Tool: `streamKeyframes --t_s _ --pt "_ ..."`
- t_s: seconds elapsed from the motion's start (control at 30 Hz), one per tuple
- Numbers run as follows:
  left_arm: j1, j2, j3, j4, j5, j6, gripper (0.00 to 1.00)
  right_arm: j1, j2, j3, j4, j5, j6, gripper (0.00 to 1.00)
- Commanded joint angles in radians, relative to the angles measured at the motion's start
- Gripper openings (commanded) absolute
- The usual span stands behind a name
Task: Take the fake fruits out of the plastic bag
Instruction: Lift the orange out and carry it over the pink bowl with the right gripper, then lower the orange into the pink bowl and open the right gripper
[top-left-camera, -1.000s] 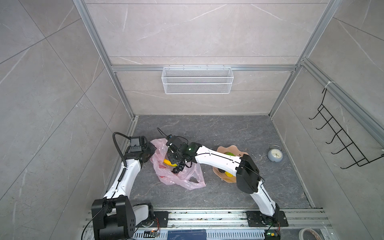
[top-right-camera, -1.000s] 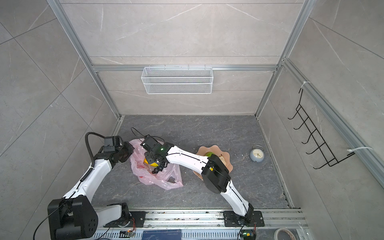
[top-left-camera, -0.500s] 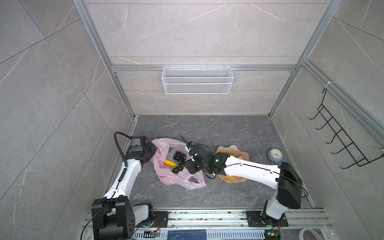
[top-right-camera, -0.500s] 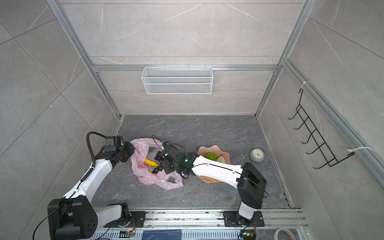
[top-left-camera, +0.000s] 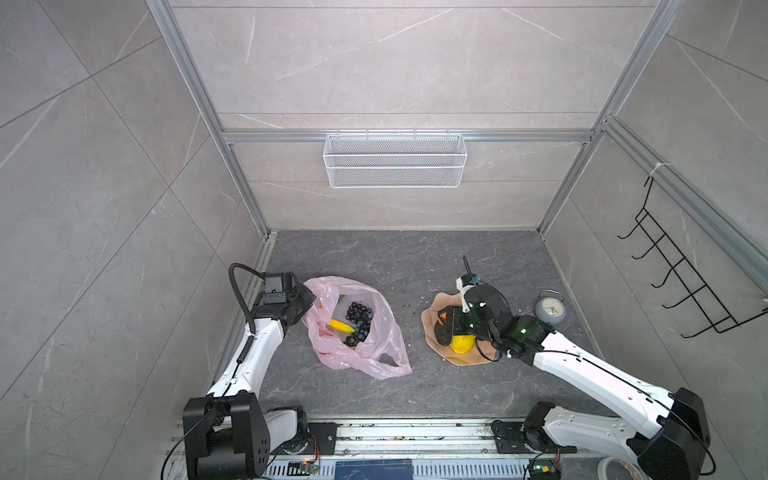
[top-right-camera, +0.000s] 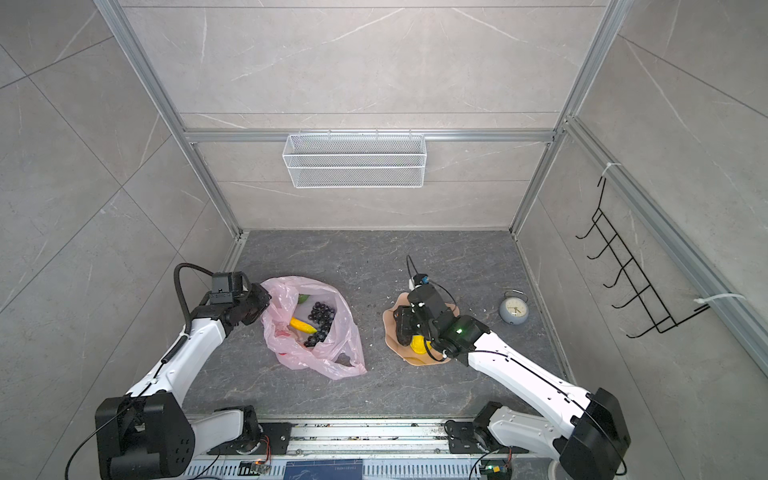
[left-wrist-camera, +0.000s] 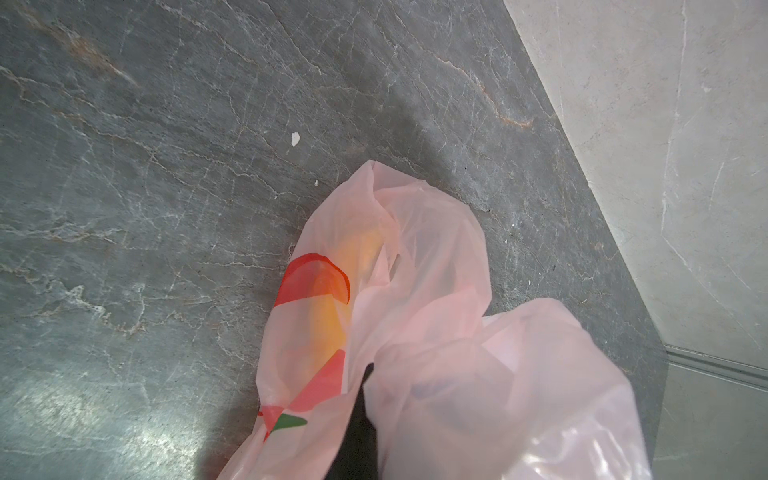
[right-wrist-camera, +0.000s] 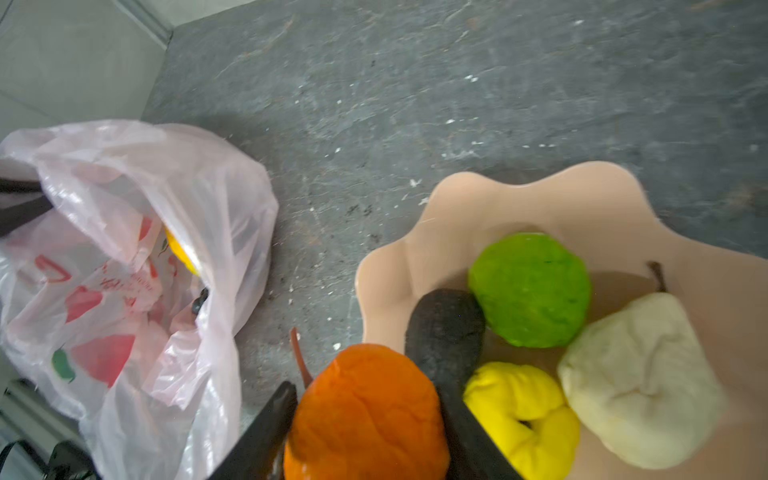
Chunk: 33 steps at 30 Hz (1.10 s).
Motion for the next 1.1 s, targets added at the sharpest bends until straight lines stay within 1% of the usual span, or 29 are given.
streamKeyframes --t_s 0.0,0.17,0.27,0.33,0.57,0.83,1.07 --pt "-0.005 -0.011 -0.004 0.024 0.001 0.018 0.0 -0.101 0.005 -0.016 -0.004 -0.045 0.007 0.52" --pt "-0.007 -0.024 -0.009 0.019 0.003 0.019 0.0 -0.301 0.084 -0.024 0.101 -0.195 0.028 0.5" --pt "-0.006 -0.033 -0.013 0.015 0.003 0.02 0.0 -0.369 0.132 -0.032 0.159 -0.236 0.051 0.5" --pt "-0.006 -0.035 -0.015 0.015 0.003 0.021 0.0 -0.396 0.161 -0.039 0.192 -0.243 0.06 0.5" --pt "-0.006 -0.03 -0.017 0.019 0.006 0.02 0.0 -0.449 0.23 -0.097 0.298 -0.24 0.114 0.49" --pt "-0.006 -0.03 -0.016 0.02 0.008 0.019 0.0 -0.451 0.297 -0.123 0.387 -0.224 0.155 0.5" --pt "-0.007 -0.036 -0.012 0.012 0.003 0.024 0.0 -0.451 0.326 -0.146 0.404 -0.208 0.171 0.54"
